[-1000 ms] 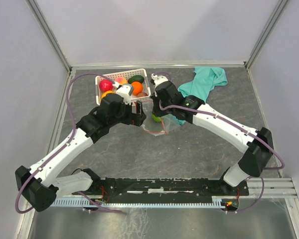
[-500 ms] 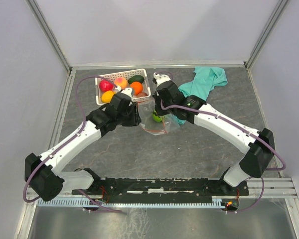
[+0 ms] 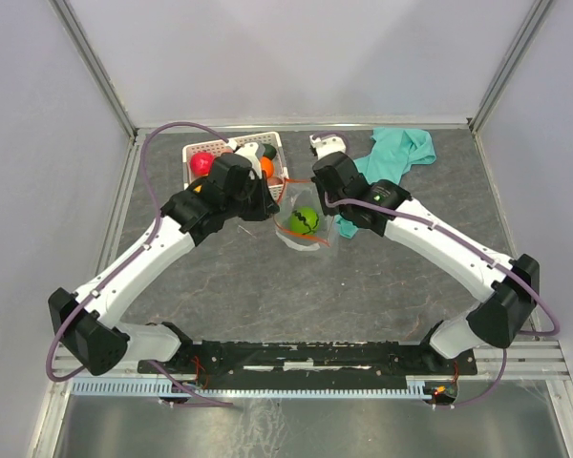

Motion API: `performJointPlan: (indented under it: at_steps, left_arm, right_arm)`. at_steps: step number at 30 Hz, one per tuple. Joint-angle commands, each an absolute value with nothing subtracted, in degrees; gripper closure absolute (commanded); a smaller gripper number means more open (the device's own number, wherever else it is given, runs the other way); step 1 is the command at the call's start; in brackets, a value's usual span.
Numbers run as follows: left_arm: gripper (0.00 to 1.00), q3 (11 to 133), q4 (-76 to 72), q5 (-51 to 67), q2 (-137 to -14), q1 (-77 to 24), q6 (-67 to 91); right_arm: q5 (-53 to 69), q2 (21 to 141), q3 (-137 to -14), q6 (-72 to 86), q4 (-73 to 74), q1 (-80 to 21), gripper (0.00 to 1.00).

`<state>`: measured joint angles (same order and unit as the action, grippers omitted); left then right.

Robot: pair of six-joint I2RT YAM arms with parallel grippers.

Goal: Place the food in the zip-top bag and seal the zipper
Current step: Place the fake fruit in the zipper food storage bag, then pick up the fake fruit from the bin.

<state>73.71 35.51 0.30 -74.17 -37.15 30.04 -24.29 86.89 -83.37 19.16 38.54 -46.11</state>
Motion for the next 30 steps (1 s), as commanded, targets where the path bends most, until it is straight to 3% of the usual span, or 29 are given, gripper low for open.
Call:
performJointPlan:
  at_steps: [1, 4, 11, 18, 22, 30]
  left_arm:
    - [0.92, 76.5, 36.0, 1.8, -74.7, -37.3, 28.3]
    - [0.81, 77.0, 35.6, 2.3, -74.8, -37.3, 27.8]
    - [0.42, 78.8, 35.2, -0.6, -74.2, -37.1, 25.5]
    - [0.14, 80.9, 36.9, -12.4, -74.8, -36.3, 22.2]
    - [0.08, 81.9, 38.5, -17.0, -77.7, -33.9, 19.8]
    - [0.07, 82.9, 37.9, -11.8, -85.3, -22.2, 17.0]
  right_arm:
    - [-28.8, 83.1, -84.0, 16.2, 38.3, -45.6, 0.98]
    - [-27.5, 83.5, -84.0, 16.3, 38.8, -45.4, 0.98]
    - [-24.5, 83.1, -82.9, 17.4, 36.9, -45.4, 0.98]
    - [-23.6, 83.1, -81.9, 18.3, 36.6, -45.4, 0.98]
    - [-22.5, 82.8, -81.3, 19.3, 35.9, -45.5, 0.98]
    - [-20.8, 83.2, -81.1, 20.1, 34.9, -45.4, 0.98]
